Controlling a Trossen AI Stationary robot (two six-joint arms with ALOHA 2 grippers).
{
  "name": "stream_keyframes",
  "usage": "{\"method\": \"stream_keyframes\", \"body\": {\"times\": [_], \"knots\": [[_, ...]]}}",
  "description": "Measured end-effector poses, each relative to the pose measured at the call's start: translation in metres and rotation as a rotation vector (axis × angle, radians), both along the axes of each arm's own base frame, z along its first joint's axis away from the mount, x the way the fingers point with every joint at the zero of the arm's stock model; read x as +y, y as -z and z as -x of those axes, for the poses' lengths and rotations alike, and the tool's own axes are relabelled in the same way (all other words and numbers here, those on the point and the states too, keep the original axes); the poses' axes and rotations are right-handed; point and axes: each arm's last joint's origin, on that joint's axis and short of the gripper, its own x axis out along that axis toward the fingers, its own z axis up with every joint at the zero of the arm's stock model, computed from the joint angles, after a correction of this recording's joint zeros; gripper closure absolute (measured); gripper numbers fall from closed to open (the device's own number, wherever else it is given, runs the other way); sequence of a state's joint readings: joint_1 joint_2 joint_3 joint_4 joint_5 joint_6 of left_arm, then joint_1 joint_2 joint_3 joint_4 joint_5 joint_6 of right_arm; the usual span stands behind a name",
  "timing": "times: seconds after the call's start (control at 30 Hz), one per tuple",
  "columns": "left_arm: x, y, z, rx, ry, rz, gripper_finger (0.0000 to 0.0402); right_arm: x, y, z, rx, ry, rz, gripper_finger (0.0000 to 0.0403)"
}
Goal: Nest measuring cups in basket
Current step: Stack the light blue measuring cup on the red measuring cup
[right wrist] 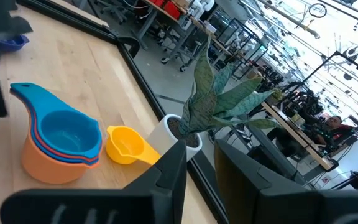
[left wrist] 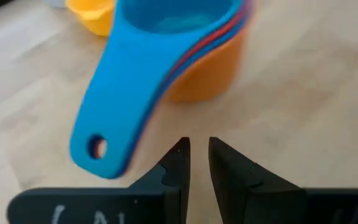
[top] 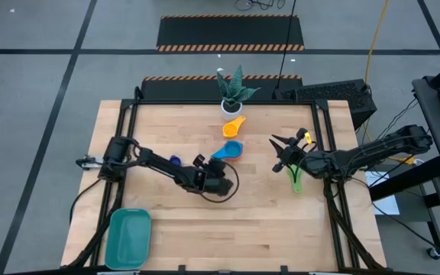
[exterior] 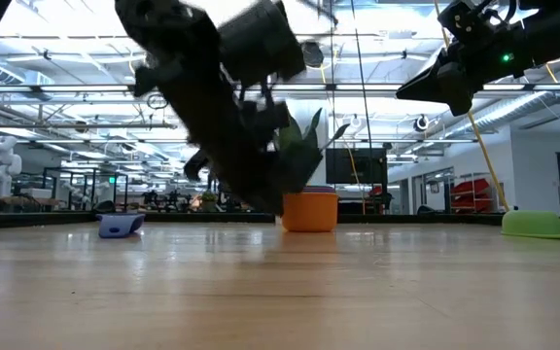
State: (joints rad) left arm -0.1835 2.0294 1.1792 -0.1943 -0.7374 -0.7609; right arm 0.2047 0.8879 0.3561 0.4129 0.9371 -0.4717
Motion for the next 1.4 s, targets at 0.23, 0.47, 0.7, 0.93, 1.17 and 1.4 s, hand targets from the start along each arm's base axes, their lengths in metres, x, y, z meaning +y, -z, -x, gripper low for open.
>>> {"method": "stream_keyframes", "body": {"times": [0.23,0.47,0.7,0.93,1.17,1.4], "knots": [[-0.011,-0.055,0.008,-0.061,0.143,-0.005,0.0341,0.0,0.0,0.0,0.001,0.001,-0.004,0.033],[0.009,-0.09,0.02,-0.023,0.211,-0.005,0.0293,0.0,0.0,0.0,0.002,0.0,-0.004,0.033],[0.042,-0.068,0.024,0.128,0.228,0.021,0.0141,0.002,0.001,0.0,0.015,-0.011,0.007,0.033],[0.054,-0.039,0.027,0.182,0.193,0.065,0.0027,0.004,0.001,0.0,0.027,-0.023,0.019,0.033],[0.058,-0.036,0.028,0.178,0.169,0.05,0.0033,0.004,0.001,0.0,0.026,-0.023,0.019,0.033],[0.073,-0.027,0.025,0.199,0.236,0.141,0.0095,0.004,0.001,0.0,0.027,-0.024,0.019,0.033]]}}
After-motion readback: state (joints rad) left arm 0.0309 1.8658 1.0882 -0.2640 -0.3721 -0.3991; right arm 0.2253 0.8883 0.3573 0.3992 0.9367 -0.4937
